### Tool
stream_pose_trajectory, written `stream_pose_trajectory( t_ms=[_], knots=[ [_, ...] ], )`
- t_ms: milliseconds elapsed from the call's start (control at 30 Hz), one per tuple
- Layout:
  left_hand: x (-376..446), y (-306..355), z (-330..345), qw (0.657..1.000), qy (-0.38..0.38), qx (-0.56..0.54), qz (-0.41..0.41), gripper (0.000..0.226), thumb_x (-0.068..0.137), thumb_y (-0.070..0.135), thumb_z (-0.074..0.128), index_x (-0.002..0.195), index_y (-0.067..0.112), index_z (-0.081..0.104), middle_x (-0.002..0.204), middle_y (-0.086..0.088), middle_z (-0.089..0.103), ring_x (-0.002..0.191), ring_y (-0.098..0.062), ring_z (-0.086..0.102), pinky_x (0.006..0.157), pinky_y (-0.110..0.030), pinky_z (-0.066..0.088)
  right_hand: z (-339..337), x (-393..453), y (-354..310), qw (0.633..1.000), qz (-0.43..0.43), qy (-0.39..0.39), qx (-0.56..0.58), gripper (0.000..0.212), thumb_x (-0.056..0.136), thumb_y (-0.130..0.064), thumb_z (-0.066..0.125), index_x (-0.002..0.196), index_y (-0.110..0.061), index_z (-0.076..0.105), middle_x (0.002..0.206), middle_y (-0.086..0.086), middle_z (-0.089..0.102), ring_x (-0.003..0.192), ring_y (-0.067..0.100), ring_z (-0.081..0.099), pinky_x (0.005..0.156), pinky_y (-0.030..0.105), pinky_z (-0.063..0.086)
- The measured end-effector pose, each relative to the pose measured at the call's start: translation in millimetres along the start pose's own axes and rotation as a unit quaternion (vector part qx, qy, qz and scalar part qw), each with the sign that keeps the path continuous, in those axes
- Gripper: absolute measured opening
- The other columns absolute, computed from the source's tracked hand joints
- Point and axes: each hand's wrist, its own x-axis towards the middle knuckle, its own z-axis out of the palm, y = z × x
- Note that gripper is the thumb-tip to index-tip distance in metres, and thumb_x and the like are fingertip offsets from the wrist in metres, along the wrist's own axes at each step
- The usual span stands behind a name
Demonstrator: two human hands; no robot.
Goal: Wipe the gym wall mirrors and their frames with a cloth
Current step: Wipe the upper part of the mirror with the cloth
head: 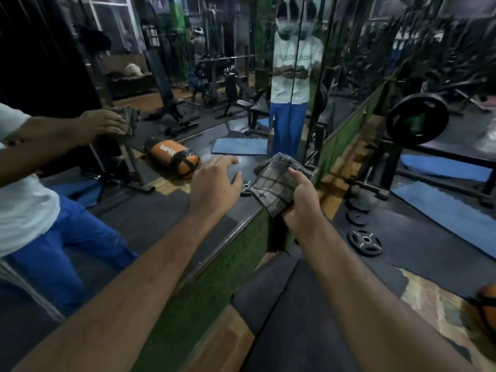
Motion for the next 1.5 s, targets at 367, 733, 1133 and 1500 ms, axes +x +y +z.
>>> stream_pose_trajectory(
  t_ms=[367,733,1133,1500],
  knots=[
    [196.7,73.3,93.4,0.997,0.060,0.023,0.041,0.035,0.095,0.027,0.067,0.126,0.012,0.066,0.123,-0.007,0.068,0.113,-0.025,0.062,0.097,-0.041,0.051,18.1,188.2,-142.0,0.996,-0.063,-0.046,-0.043,0.024,0.105,-0.019,0.058,0.125,-0.007,0.067,0.096,0.010,0.080,0.083,0.026,0.078,0.061,0.037,0.062],
    [379.1,121.8,144.7,0.986,0.136,0.068,0.063,0.037,0.094,0.028,0.066,0.128,0.013,0.065,0.126,-0.005,0.068,0.114,-0.025,0.063,0.098,-0.047,0.052,80.6,348.8,-275.3,0.982,-0.126,-0.125,-0.058,0.025,0.104,-0.015,0.057,0.124,-0.005,0.068,0.111,0.019,0.076,0.095,0.035,0.076,0.086,0.055,0.062],
    [530.8,128.6,160.1,0.962,0.205,0.126,0.126,0.041,0.094,0.025,0.065,0.132,0.010,0.061,0.128,-0.009,0.067,0.121,-0.027,0.060,0.108,-0.043,0.040,162.5,438.5,-362.8,0.959,-0.219,-0.172,-0.054,0.023,0.104,-0.003,0.051,0.094,-0.019,0.065,0.098,0.008,0.072,0.091,0.027,0.071,0.086,0.048,0.061],
    [632.8,133.7,174.8,0.907,0.303,0.237,0.169,0.036,0.093,0.012,0.057,0.128,0.006,0.064,0.120,-0.012,0.069,0.110,-0.032,0.062,0.095,-0.044,0.048,213.0,538.8,-414.5,0.928,-0.286,-0.235,-0.035,0.016,0.102,-0.014,0.059,0.110,-0.015,0.073,0.108,0.017,0.077,0.105,0.039,0.073,0.093,0.059,0.059]
  ],
)
